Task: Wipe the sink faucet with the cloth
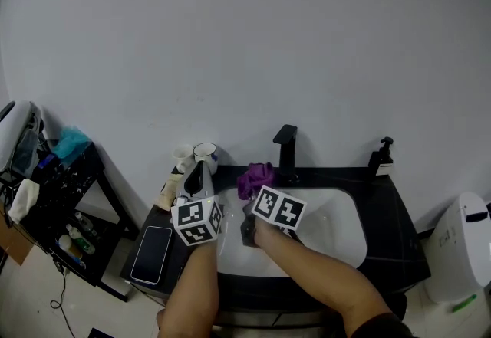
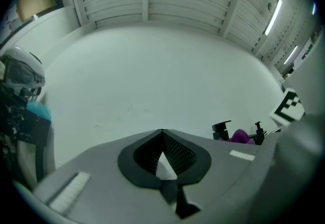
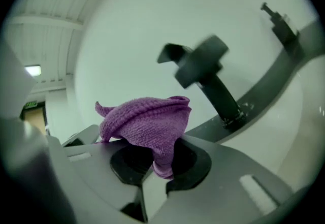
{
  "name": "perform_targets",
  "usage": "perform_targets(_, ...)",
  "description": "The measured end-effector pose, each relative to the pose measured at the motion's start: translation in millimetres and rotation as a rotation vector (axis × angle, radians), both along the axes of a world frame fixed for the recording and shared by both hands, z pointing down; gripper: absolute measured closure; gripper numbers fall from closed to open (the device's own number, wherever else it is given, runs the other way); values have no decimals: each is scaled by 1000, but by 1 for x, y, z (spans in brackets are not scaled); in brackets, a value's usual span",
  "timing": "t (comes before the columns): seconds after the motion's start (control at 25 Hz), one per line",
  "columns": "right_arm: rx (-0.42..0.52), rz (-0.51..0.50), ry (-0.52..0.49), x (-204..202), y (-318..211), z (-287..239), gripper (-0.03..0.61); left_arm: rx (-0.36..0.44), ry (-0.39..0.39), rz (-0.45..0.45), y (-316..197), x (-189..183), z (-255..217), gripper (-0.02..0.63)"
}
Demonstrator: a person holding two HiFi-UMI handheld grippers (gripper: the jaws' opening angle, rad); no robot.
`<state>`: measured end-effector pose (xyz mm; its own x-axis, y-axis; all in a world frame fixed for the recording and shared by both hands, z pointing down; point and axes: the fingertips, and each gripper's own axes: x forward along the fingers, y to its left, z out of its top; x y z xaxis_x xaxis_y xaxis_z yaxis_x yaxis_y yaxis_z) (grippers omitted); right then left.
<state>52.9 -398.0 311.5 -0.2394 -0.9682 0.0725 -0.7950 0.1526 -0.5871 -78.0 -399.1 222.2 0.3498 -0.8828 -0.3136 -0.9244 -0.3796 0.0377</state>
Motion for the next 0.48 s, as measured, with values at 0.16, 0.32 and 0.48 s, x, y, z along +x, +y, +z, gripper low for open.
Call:
perform_targets(0.16, 111, -109, 229, 6, 49, -31, 525, -42, -50, 80, 4, 32, 15, 597)
perform_targets(0.32, 219, -89, 393, 48, 86, -54, 524, -52, -94, 164, 13, 67, 23, 597)
perform_targets(0.48, 366, 20, 577, 103, 109, -85, 522, -45, -125, 205, 18, 88, 22, 597)
